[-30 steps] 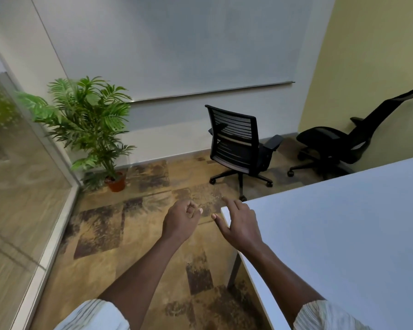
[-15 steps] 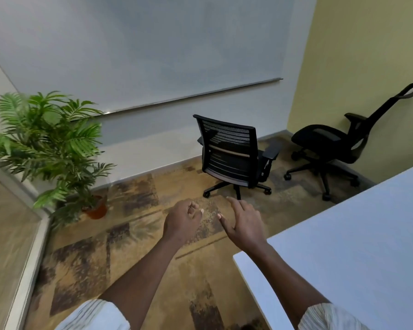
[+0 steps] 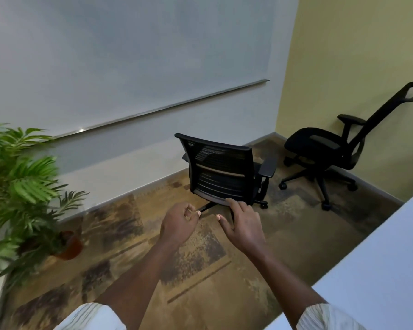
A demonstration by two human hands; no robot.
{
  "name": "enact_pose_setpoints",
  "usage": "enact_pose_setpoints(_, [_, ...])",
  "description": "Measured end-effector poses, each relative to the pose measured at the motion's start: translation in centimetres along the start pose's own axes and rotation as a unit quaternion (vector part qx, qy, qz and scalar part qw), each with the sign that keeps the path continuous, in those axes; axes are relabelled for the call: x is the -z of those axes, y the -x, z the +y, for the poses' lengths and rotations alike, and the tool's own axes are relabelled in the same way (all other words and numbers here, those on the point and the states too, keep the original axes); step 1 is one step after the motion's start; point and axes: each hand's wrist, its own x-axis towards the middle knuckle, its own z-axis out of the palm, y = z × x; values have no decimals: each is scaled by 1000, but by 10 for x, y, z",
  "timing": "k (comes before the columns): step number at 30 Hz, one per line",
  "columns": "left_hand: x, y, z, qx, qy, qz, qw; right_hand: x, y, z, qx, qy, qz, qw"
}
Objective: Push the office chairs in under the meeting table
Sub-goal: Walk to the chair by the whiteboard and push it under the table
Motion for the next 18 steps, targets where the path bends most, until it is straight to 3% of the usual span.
enact_pose_setpoints(18, [-39,-245,2,-44,5,-73,996,-30,-203,45,-92,19,59,994])
